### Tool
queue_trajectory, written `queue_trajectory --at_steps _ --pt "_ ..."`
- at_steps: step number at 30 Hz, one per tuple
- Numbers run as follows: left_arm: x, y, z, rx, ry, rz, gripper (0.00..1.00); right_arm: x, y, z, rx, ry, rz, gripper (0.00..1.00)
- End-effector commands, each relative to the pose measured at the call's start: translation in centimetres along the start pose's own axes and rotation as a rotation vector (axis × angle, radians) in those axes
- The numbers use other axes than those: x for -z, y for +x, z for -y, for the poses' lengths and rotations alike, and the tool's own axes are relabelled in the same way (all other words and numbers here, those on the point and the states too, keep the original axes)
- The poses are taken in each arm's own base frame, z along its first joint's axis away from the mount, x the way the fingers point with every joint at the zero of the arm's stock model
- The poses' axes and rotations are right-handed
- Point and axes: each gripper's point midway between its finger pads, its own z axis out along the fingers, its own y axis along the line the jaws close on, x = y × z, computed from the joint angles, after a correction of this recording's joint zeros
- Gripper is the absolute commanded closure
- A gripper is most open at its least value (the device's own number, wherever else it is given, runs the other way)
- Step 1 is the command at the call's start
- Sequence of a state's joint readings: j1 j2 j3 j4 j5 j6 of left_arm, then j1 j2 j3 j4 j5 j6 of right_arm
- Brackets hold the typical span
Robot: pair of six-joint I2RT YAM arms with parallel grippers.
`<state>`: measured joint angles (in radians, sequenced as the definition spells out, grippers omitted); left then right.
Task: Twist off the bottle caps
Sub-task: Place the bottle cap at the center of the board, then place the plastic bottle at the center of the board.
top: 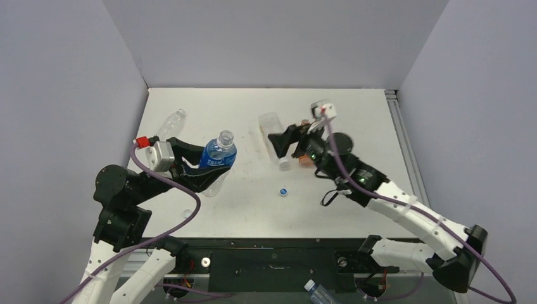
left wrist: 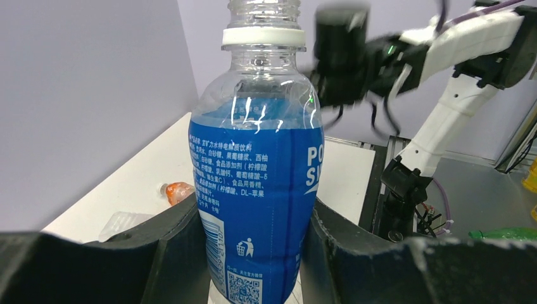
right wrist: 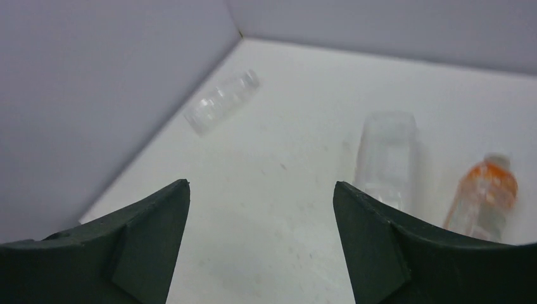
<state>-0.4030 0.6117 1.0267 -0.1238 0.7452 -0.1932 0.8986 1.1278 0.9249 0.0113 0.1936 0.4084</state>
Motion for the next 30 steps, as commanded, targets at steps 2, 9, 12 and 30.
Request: queue_trajectory --at_steps 2,9,12,30 --pt "-0.3 -0.3 -1.3 -0.031 -0.047 0.023 1.0 6.9 -12.7 -7.6 0.017 -0.44 0.143 0.2" --pt "-0.4 1.0 -1.3 -0.012 -0.031 -0.004 1.0 12.6 -20.9 -16.0 0.006 -0.796 0.281 0.19" --pt "-0.7 1.6 -1.6 -0.001 -0.033 -0.012 1.0 12.0 -19.9 -19.3 0.048 -0.854 0.23 0.18" --pt "-0.5 0.3 -0.8 -0.004 -0.012 0.019 1.0 7.0 -15.7 -22.2 0.124 -0.774 0.088 0.68"
